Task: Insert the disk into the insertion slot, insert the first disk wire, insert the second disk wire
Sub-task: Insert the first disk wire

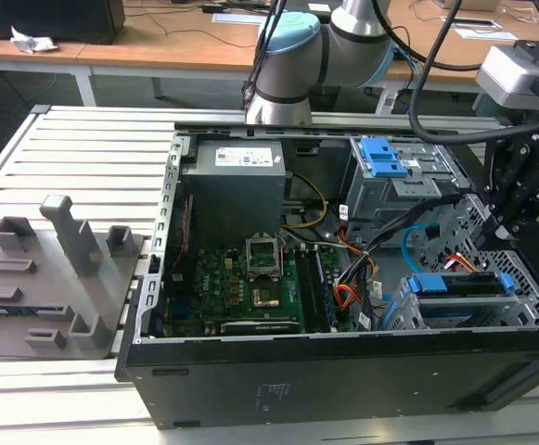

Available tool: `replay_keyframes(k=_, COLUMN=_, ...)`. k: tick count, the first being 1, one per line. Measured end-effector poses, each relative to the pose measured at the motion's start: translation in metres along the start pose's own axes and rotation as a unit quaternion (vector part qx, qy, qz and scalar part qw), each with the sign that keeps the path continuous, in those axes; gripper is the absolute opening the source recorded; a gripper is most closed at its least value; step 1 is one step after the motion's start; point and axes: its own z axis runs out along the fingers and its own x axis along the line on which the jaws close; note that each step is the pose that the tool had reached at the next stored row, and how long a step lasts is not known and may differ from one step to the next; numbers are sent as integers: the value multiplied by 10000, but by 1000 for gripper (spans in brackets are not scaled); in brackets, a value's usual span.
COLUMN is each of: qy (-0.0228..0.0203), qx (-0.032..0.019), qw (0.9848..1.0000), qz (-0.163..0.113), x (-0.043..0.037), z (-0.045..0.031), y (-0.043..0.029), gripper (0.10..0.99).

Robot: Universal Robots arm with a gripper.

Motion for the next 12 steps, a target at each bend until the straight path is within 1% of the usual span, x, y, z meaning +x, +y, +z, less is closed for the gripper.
replay_keyframes(k=1, qy=-2, qx=0, qw=10000, qz=0, x=0, z=5, y=39, gripper=106)
replay_keyframes(k=5, qy=-4, qx=0, qw=10000, qz=0, x=1, z=22, y=158, gripper=106)
replay_keyframes(k=6, qy=-3, qx=0, qw=10000, qz=0, x=1, z=22, y=171, gripper=106)
replay_keyframes(k=12, qy=-3, qx=0, qw=10000, qz=-1, x=1, z=23, y=176, gripper=106)
